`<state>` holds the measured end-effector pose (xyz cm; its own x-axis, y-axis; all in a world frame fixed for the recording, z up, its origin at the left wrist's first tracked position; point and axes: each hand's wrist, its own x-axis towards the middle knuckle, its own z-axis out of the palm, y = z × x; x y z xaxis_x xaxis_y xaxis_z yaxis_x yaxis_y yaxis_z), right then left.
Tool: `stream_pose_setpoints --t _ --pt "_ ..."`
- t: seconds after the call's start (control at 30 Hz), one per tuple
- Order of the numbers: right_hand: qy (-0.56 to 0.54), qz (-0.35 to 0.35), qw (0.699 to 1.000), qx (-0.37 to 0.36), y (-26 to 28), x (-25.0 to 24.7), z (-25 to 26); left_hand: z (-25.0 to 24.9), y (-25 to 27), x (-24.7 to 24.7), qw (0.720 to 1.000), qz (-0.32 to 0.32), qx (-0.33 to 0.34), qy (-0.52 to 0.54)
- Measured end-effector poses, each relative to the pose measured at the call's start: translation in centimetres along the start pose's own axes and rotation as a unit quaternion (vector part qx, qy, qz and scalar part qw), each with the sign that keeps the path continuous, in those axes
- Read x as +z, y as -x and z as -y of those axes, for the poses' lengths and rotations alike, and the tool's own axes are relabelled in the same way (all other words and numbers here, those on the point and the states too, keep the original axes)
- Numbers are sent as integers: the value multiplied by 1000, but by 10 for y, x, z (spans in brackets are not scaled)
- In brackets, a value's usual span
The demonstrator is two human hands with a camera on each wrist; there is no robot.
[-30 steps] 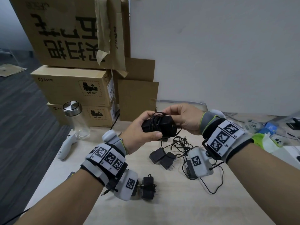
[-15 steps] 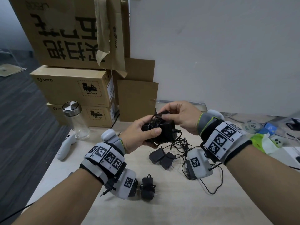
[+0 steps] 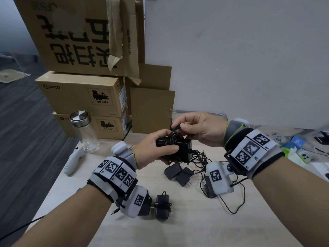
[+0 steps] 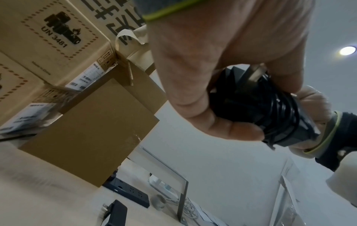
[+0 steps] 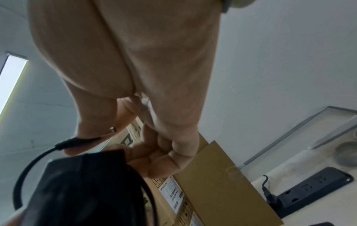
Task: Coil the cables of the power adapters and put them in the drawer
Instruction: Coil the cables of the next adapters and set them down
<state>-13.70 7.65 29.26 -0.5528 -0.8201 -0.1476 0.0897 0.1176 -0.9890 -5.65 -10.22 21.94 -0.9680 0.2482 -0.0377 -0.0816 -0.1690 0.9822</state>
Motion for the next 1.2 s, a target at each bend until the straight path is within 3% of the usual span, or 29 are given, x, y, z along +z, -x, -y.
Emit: stream_pose_setpoints --t 0.27,0.53,0.7,0.93,1.03,1.2 --pt "32 -33 999 28 -5 -2 -1 5 -5 -2 999 -33 5 -12" --pt "55 -33 993 96 -7 -7 0 4 -2 -8 1000 19 12 -20" --pt "59 -28 991 119 -8 -8 -2 5 -3 -7 999 14 19 -25" --pt "6 -35 995 88 -9 -6 -5 0 -3 -4 996 17 17 -83" --pt "104 -84 990 43 -12 -3 -9 1 -3 -2 997 -12 13 -70" --pt "293 -188 938 4 -20 -3 -15 3 -8 -1 992 -73 16 -101"
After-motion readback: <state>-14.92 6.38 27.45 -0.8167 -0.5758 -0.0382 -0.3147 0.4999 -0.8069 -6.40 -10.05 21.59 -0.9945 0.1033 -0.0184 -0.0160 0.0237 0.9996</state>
